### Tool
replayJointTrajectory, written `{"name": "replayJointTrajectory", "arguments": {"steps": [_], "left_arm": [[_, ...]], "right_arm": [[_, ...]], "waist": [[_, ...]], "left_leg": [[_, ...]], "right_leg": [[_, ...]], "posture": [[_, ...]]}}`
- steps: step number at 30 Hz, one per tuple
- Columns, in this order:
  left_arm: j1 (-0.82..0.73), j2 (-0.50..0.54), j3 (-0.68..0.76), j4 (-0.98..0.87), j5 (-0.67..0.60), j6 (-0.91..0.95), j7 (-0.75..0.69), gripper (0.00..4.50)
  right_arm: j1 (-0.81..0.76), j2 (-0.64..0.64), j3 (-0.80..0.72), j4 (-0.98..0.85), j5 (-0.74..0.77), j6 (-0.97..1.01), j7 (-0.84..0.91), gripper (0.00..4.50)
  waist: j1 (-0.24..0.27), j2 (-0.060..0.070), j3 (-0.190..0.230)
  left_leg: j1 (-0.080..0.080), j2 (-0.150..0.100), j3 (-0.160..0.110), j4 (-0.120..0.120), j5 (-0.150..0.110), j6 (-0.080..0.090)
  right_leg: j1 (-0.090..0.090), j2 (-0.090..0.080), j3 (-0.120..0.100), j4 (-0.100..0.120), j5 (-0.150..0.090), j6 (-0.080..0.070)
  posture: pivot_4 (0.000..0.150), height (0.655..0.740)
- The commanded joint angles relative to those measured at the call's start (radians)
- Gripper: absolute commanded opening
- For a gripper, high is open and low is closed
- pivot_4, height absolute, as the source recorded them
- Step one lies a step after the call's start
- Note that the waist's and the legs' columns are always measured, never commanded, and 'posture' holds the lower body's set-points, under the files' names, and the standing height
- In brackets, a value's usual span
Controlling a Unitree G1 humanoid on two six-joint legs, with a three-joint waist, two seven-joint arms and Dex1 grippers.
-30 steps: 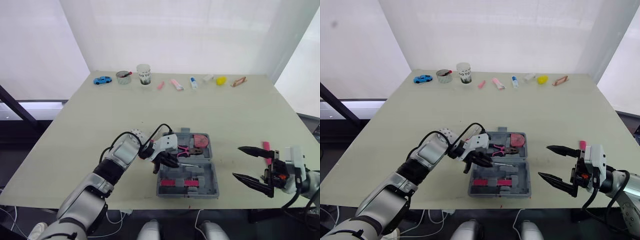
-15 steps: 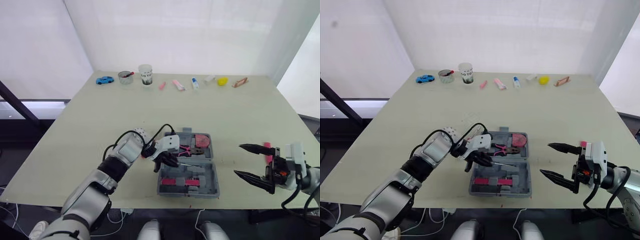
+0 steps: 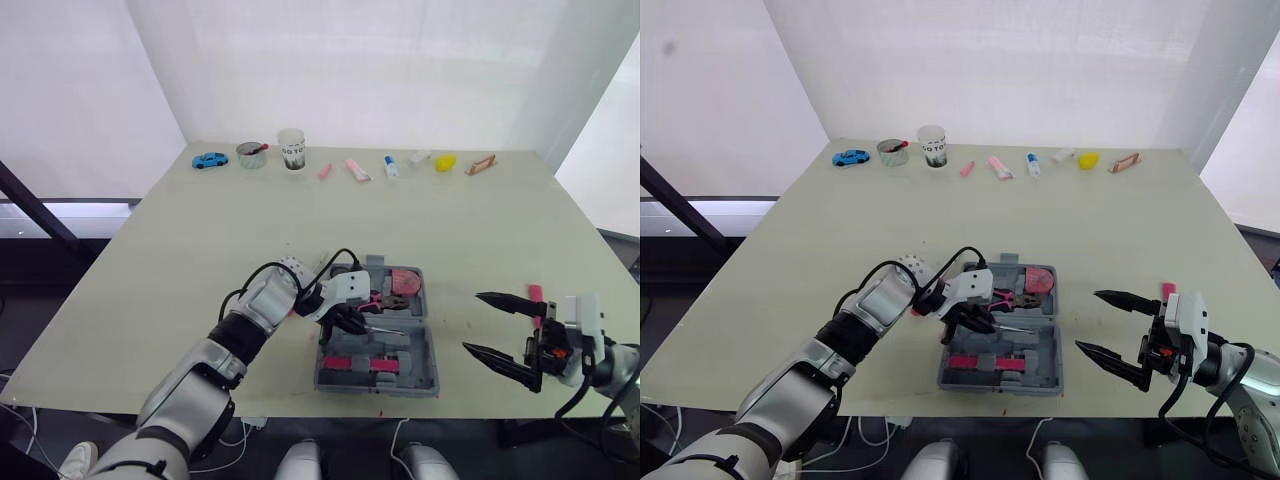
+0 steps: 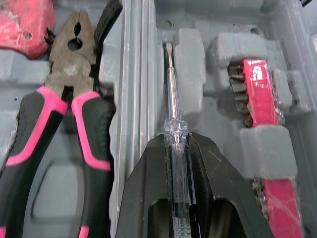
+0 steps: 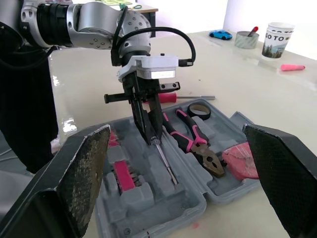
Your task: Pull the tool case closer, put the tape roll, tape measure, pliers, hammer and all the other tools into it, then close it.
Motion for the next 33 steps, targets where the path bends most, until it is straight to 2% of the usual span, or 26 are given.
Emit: {"name": "replayJointTrajectory", "arguments": {"steps": [1, 2, 3, 6, 17, 29, 33], "left_arm": [[-0.003, -0.007, -0.016, -0.006, 0.015, 0.007, -0.005, 0.05], [-0.001, -0.001, -0.017, -0.009, 0.015, 0.007, -0.011, 0.05], [0.001, 0.003, -0.018, -0.009, 0.017, 0.004, -0.013, 1.1], [0.003, 0.008, -0.02, -0.009, 0.025, -0.001, -0.007, 2.29], [-0.002, 0.026, -0.002, -0.061, 0.014, 0.01, -0.019, 2.29], [-0.007, 0.08, 0.096, -0.193, -0.075, 0.084, -0.019, 2.29], [0.013, 0.056, 0.165, -0.143, -0.147, -0.015, -0.009, 2.29]], "right_arm": [[0.004, 0.0, -0.01, -0.031, 0.005, -0.018, -0.001, 4.5], [0.005, -0.001, -0.012, -0.031, 0.006, -0.018, -0.001, 4.5], [0.005, -0.002, -0.013, -0.031, 0.006, -0.019, -0.001, 4.5], [0.005, -0.004, -0.016, -0.027, 0.006, -0.02, 0.002, 4.5], [0.003, -0.004, -0.013, -0.025, 0.007, -0.017, 0.003, 4.5], [0.001, 0.005, -0.006, -0.024, 0.004, -0.02, -0.004, 4.5], [-0.003, 0.009, -0.003, -0.021, 0.002, -0.021, -0.006, 4.5]], "waist": [[0.0, 0.0, 0.0], [0.0, 0.0, 0.0], [0.0, 0.0, 0.0], [0.0, 0.0, 0.0], [-0.002, 0.0, 0.0], [-0.003, 0.0, 0.0], [-0.003, 0.0, 0.0]], "left_leg": [[0.0, 0.0, 0.0, 0.0, 0.0, 0.0], [0.0, 0.0, 0.0, 0.0, 0.0, 0.0], [0.0, 0.0, 0.0, 0.0, 0.0, 0.0], [0.0, 0.0, 0.0, 0.0, 0.0, 0.0], [0.001, 0.0, 0.0, 0.001, 0.0, 0.0], [0.0, 0.0, 0.0, 0.0, 0.0, 0.0], [0.0, 0.0, 0.0, 0.0, 0.0, 0.0]], "right_leg": [[0.0, 0.0, 0.0, 0.0, 0.0, 0.0], [0.0, 0.0, 0.0, 0.0, 0.0, 0.0], [0.0, 0.0, 0.0, 0.0, 0.0, 0.0], [0.0, 0.0, 0.0, 0.0, 0.0, 0.0], [0.0, 0.001, 0.001, 0.001, 0.0, 0.0], [-0.001, 0.001, 0.001, 0.001, 0.0, 0.0], [-0.001, 0.001, 0.001, 0.001, 0.0, 0.0]], "posture": [[0.15, 0.74], [0.15, 0.74], [0.15, 0.74], [0.15, 0.74], [0.15, 0.74], [0.15, 0.74], [0.15, 0.74]]}}
